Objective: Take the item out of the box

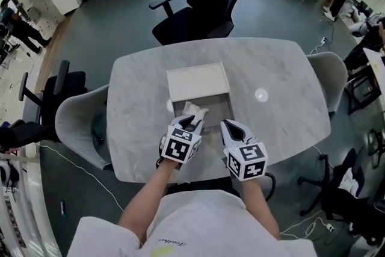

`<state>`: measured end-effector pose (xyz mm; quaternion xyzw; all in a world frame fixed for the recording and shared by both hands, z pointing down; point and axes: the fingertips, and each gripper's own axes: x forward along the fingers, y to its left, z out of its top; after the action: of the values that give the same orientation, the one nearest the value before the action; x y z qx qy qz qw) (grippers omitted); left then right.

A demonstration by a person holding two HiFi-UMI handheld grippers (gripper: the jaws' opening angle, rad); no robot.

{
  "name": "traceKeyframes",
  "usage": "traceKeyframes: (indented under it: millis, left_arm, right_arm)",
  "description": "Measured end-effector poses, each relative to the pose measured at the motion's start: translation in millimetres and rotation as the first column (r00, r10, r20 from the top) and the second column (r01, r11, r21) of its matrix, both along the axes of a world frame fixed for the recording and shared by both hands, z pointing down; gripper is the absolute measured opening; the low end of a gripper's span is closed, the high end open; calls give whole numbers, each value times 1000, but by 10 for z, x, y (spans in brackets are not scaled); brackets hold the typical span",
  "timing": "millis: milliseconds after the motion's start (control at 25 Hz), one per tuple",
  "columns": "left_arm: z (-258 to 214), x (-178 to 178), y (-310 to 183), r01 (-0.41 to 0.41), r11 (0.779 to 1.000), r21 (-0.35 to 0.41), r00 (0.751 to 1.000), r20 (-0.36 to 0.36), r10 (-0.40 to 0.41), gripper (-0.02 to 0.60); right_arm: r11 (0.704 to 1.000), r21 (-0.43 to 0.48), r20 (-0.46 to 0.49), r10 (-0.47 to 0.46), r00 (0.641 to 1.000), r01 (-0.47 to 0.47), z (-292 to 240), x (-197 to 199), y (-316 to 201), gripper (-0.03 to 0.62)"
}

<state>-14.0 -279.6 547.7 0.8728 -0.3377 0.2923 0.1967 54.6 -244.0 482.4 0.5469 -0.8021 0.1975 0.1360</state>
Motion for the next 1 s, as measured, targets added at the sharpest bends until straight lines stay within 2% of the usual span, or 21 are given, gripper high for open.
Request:
traceKeyframes:
  millis: [40,240,440,720,1000]
  left_arm:
    - [39,37,-35,4,1000,-11,1000,17,-4,109]
    - [161,255,-253,18,1000,4,989,144,-18,118]
    - [386,421,-369,33,999,-30,966,256,-24,156]
    - [653,444,-446,97,992,-79,931,359,-63,170]
    - [847,362,-521,158,980,-118,896,435,-91,173]
  right_arm:
    - [1000,-1,5,-8,1000,8,6,58,-36,3]
    - [998,-16,34,-59,998,60,55,386,-197,3]
    - [992,-19,61,-122,991,123,134,631,-330,3]
    - [978,-36,92,-203,975,207,266,788,-443,3]
    - [970,-53,114,-228,967,236,372,974,-563,3]
